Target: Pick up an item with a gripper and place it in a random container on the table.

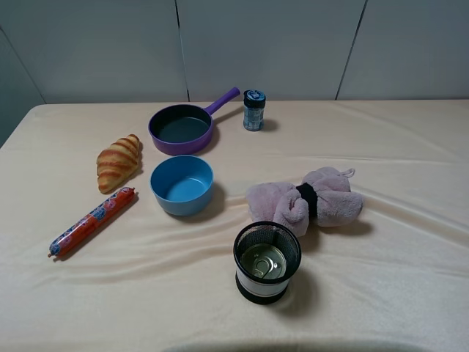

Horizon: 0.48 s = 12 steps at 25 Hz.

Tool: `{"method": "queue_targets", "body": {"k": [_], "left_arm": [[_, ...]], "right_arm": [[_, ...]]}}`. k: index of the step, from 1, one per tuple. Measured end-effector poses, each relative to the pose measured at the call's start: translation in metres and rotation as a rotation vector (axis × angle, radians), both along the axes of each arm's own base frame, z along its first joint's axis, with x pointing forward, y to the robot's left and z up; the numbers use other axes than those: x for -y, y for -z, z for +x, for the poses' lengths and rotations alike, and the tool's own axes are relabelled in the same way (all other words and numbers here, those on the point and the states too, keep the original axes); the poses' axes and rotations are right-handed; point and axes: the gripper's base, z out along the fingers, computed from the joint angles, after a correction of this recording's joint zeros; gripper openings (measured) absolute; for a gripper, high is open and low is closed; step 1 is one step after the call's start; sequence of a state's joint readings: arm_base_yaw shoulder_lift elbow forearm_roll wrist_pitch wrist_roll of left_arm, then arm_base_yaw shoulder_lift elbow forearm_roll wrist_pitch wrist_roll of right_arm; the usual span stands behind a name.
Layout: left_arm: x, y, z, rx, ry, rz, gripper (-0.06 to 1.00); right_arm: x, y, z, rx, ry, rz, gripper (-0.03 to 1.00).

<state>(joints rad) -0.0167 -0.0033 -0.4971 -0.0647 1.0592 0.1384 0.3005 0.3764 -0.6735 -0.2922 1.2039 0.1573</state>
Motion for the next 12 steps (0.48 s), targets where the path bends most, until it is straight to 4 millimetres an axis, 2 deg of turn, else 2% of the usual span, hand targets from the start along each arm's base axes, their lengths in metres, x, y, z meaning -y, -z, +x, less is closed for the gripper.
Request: {"method": "queue_targets", "body": {"k": [12], "left_arm": [[0.0,0.0,0.0,0.0,0.0,0.0,0.99]], "right_arm": [[0.006,-0.006,-0.03,0.252,0.065,0.086,0.69]]}}
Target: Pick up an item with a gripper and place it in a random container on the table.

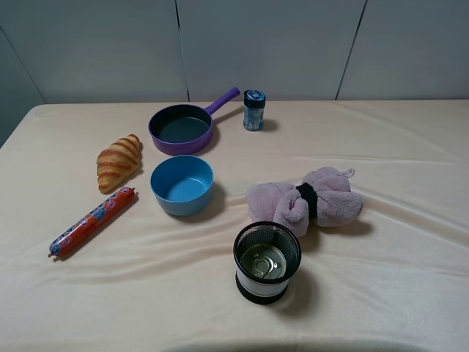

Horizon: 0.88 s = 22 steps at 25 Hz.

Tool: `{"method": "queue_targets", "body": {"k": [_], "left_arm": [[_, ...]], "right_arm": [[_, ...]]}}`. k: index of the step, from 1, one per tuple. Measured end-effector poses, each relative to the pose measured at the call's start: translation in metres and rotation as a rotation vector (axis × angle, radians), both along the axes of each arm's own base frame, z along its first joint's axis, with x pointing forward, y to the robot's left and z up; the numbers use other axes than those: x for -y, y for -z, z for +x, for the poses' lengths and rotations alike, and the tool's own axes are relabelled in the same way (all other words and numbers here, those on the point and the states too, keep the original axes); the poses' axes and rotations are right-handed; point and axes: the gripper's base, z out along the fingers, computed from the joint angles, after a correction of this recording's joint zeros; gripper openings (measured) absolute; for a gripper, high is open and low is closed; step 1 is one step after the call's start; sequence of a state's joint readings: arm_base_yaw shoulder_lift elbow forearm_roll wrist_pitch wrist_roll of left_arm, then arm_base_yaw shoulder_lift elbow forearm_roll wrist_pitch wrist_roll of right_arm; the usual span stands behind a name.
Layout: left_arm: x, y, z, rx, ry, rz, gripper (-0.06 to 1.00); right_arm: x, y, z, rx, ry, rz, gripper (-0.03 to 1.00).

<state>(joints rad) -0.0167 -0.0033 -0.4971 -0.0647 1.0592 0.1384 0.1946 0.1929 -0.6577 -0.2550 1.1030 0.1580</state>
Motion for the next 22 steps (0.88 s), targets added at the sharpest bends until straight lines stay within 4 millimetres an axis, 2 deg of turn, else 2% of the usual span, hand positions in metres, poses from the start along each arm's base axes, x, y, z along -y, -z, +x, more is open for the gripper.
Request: {"method": "queue_targets", "body": {"k": [5,14,22], "left_arm": [[0.0,0.0,0.0,0.0,0.0,0.0,0.99],[0.0,0.0,0.0,0.0,0.0,0.0,0.99],[0.0,0.0,0.0,0.0,0.0,0.0,0.99]], "right_arm": [[-0.003,0.009,-0.008,0.092,0.002,0.038,0.69],[-0.013,0.024,-0.015,0.196,-0.113,0.074,0.69],[-0.016,0.028,-0.017,0.173,-0.139,0.105,0.69]]}}
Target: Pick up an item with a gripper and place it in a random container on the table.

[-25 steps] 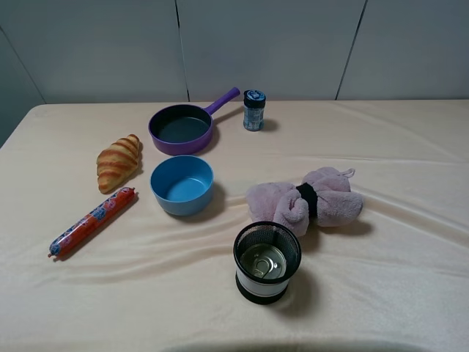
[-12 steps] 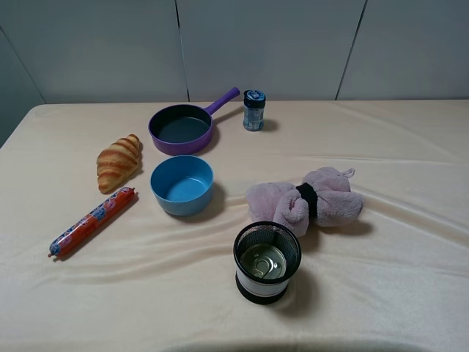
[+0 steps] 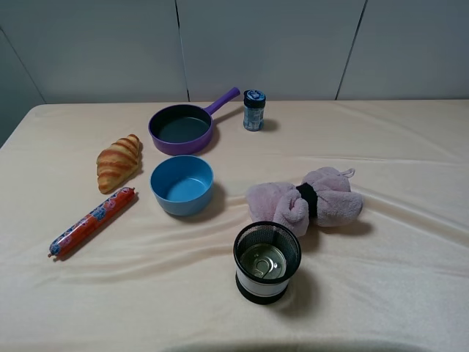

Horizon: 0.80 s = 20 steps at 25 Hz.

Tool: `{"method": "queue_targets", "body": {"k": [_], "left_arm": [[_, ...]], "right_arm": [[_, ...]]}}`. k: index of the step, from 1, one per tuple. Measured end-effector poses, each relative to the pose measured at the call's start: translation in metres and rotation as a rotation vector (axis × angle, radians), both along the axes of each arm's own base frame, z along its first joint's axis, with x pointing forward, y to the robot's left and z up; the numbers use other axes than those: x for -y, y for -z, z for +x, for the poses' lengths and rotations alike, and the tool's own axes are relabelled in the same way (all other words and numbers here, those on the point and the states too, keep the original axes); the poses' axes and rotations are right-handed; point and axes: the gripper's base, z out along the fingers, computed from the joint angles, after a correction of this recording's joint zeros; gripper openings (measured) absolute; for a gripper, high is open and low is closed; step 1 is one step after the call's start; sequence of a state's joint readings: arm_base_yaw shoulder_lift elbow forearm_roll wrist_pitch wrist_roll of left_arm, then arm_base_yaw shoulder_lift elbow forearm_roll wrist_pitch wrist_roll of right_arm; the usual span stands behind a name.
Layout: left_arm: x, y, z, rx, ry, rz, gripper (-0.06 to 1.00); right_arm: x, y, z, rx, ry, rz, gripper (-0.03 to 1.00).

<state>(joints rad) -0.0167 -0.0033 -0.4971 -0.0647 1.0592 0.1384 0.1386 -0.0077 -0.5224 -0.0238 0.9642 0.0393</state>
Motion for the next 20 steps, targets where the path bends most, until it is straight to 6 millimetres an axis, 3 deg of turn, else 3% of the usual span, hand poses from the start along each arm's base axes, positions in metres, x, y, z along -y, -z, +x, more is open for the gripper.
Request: {"method": "queue_targets", "body": {"k": [7,20], "left_arm": [[0.0,0.0,0.0,0.0,0.0,0.0,0.99],[0.0,0.0,0.0,0.0,0.0,0.0,0.99]], "right_arm": [[-0.002,0.012,0.001,-0.078,-0.028,-0.027,0.69],[-0.002,0.012,0.001,-0.078,-0.03,-0.032,0.69]]}}
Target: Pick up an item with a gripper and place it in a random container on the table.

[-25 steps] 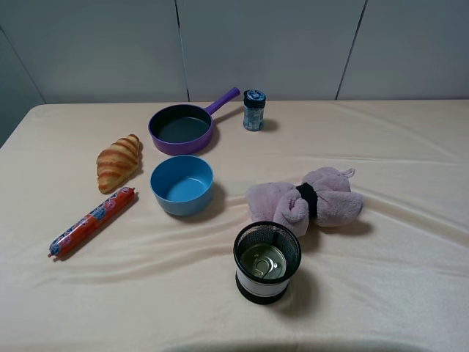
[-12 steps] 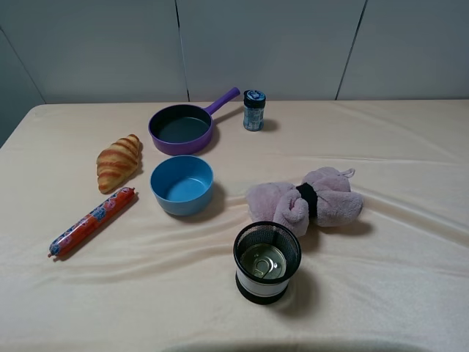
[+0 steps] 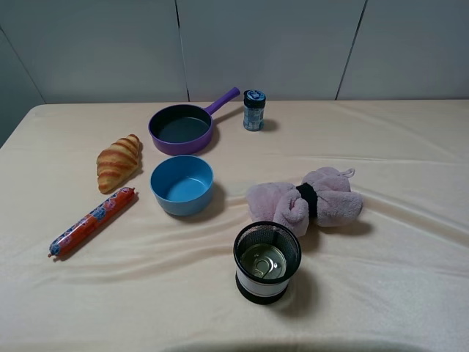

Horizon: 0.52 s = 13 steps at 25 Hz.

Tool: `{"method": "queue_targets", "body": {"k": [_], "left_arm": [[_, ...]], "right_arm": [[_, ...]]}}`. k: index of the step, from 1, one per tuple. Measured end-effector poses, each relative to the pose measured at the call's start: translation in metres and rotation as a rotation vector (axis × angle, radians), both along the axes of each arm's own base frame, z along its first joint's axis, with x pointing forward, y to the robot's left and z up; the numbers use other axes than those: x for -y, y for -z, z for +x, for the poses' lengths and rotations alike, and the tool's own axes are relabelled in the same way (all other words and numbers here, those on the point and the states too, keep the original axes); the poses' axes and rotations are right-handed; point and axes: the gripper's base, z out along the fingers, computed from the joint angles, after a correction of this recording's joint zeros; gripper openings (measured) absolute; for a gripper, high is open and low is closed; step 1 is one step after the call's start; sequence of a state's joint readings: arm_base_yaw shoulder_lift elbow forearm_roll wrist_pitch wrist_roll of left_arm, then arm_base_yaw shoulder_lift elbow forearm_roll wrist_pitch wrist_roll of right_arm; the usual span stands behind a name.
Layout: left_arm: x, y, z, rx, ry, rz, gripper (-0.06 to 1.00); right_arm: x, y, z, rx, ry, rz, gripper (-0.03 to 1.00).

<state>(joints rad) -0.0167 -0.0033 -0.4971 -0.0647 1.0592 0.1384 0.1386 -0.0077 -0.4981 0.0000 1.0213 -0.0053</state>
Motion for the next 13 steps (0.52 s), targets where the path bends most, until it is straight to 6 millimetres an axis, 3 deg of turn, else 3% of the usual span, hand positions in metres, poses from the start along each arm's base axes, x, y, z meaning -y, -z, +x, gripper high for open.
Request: {"method": "queue_targets", "body": {"k": [13], "left_arm": [[0.0,0.0,0.0,0.0,0.0,0.0,0.99]], "right_arm": [[0.0,0.0,0.0,0.0,0.0,0.0,0.69]]}}
